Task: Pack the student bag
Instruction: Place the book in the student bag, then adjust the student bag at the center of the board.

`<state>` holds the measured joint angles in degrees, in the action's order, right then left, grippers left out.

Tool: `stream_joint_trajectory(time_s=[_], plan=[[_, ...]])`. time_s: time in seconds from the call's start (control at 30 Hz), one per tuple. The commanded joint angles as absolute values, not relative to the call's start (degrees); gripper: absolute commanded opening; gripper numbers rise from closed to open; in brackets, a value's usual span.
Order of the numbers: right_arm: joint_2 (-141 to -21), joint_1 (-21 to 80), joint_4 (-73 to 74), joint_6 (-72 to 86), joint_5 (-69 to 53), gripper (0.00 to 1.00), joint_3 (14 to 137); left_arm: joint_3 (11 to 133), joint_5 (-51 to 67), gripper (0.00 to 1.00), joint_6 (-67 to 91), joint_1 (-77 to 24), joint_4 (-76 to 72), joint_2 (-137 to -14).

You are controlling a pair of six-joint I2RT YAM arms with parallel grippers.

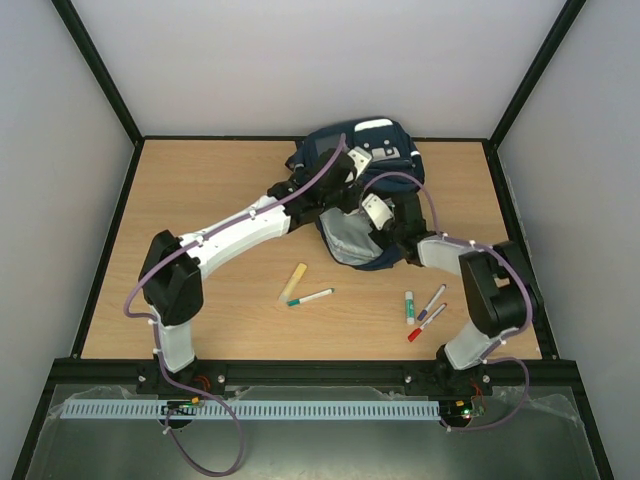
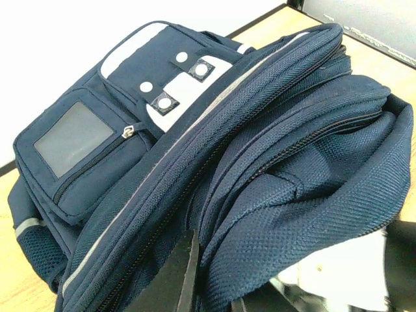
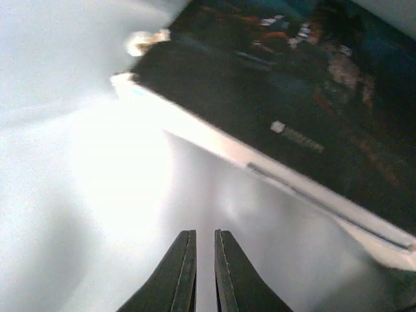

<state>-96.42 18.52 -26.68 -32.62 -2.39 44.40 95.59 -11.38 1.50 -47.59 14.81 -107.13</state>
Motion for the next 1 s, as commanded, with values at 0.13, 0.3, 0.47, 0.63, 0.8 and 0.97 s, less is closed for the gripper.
stream_joint_trajectory(time_s=[0.13,0.3,0.47,0.63,0.8,0.97], plan=[[-78.9,18.9,-1.6,-34.8,-15.6,0.14,37.9,93.2,-11.7,0.02,2.4,-47.1,10.9,-102.0],[-67.3,18.9,8.1,-36.3,-19.6,0.23,34.0,90.3,-10.4,0.03,2.6,-46.7,11.6,-103.3],[-59.8,19.1,14.0,-43.9,-20.0,0.36,30.6,87.1,-7.3,0.07,2.6,-46.6,12.3,-106.5],[-58.0,20.0,14.5,-48.1,-17.8,0.37,28.9,83.4,-3.3,0.1,4.7,-46.7,11.3,-110.5],[-60.5,24.3,10.8,-51.0,-13.6,0.37,30.0,80.3,-0.8,0.16,7.1,-47.0,9.3,-112.4],[-67.8,30.7,7.5,-51.8,-8.3,0.37,34.5,78.6,0.2,0.19,8.2,-47.0,7.7,-110.5]])
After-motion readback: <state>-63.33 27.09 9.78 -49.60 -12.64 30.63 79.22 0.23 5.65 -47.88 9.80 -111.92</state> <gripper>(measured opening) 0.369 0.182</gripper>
